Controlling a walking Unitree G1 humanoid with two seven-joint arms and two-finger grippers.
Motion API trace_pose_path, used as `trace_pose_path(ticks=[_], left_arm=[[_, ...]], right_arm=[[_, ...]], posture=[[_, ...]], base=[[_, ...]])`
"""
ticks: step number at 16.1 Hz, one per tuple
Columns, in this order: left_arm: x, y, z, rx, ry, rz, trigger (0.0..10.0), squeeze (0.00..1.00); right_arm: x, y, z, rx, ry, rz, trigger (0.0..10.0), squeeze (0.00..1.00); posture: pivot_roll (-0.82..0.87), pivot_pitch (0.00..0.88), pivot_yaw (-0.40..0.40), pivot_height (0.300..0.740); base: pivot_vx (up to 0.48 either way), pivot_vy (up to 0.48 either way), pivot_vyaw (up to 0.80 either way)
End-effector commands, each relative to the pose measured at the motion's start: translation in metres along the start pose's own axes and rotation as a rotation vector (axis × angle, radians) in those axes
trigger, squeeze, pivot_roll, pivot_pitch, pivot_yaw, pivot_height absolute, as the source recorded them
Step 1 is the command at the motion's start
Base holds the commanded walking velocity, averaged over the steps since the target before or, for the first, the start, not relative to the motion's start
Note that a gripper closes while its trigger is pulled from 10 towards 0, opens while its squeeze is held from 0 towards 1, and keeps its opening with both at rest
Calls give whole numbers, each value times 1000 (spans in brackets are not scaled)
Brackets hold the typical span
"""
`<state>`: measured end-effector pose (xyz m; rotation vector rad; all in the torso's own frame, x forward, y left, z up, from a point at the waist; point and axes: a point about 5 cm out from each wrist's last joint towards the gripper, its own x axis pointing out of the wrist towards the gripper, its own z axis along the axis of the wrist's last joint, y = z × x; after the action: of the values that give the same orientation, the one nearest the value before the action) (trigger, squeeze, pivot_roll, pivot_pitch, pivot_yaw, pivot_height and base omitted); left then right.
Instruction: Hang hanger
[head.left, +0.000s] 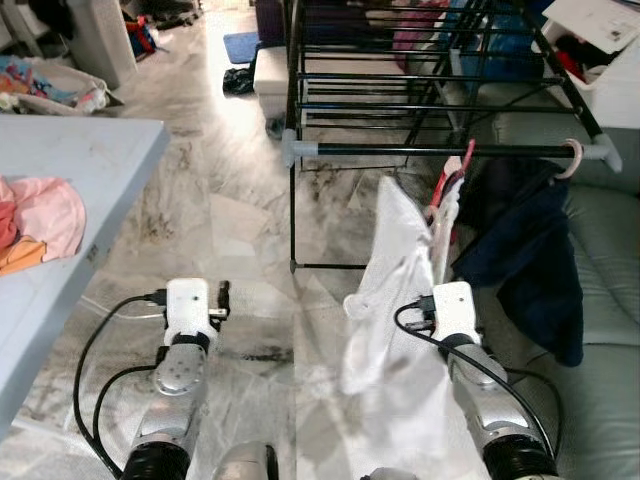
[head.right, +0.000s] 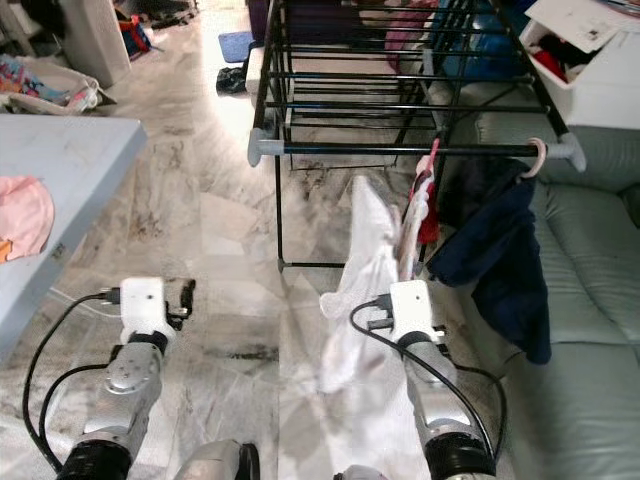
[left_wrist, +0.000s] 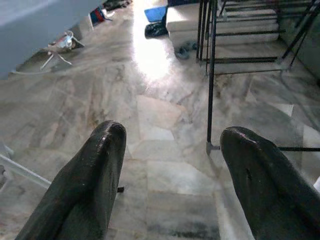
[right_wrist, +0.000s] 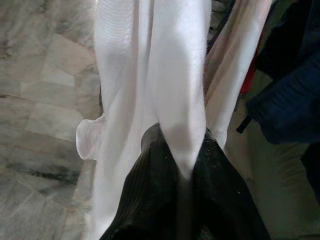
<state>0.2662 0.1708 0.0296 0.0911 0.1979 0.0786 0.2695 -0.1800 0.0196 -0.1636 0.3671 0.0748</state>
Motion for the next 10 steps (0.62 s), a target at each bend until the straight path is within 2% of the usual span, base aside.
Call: trace_pose_path(ticks=[1, 3, 8, 10], left_arm=[[1, 0, 4, 0, -7, -9, 10000, 0], [1, 0, 4, -6, -10, -23, 10000, 0], [0, -6, 8, -20, -28, -88, 10000, 0], [-1, -9, 9, -23, -35, -118, 10000, 0]], right_arm=[[4, 3, 30, -18, -129, 13, 10000, 0], [4, 9, 28, -9, -120, 34, 10000, 0], [2, 9, 26, -15, -114, 27, 10000, 0], [2, 8, 27, -20, -116, 12, 10000, 0]], posture=[[18, 0, -1, 740], [20, 0, -1, 740], [17, 0, 4, 740], [18, 0, 5, 740]], base=[[0, 0, 0], [0, 144, 0], [298, 376, 0], [414, 142, 0]])
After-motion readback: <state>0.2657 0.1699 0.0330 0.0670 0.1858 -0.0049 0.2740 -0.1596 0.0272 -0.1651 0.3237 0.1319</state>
